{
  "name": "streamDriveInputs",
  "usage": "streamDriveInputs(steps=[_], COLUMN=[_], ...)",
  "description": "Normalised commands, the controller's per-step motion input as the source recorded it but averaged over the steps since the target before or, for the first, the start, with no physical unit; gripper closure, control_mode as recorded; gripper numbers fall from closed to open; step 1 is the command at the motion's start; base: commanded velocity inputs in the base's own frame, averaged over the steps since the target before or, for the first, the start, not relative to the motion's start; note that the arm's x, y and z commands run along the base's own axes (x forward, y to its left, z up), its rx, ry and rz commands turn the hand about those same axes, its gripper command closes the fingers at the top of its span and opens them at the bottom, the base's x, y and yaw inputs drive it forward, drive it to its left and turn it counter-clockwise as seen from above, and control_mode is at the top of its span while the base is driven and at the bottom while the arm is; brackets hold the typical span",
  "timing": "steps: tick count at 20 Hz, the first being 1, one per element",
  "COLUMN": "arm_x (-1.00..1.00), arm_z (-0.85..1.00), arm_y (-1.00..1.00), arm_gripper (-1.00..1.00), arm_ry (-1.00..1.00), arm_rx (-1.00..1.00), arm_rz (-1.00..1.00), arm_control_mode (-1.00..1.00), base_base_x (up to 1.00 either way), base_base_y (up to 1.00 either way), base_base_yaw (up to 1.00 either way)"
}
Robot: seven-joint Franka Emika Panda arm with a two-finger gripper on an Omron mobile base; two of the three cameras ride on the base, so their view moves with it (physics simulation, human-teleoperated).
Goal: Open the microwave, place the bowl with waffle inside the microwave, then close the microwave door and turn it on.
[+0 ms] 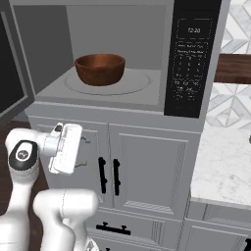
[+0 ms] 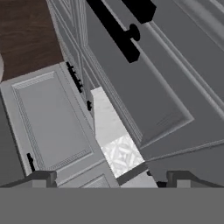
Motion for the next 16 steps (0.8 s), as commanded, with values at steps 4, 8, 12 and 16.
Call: streamDriveInputs(steps=[4, 8, 12, 16], arm_x=[0.00, -0.03, -0.11, 0.00], arm_z=[-0.63, -0.31, 0.00, 0.00], arm_y=[0.14, 0.41, 0.84, 1.00], arm_gripper=[-1.00, -1.00, -1.00, -1.00], arm_ry=[-0.16, -0.16, -0.20, -0.18], arm_rx=[-0.14, -0.11, -0.04, -0.10], arm_rz=[0.00, 0.00, 0.00, -0.01], arm_control_mode=[-1.00, -1.00, -1.00, -1.00], base_base_x=[0.00, 0.00, 0.00, 0.00], base_base_y=[0.00, 0.00, 0.00, 0.00], base_base_yaw=[0.00, 0.00, 0.00, 0.00])
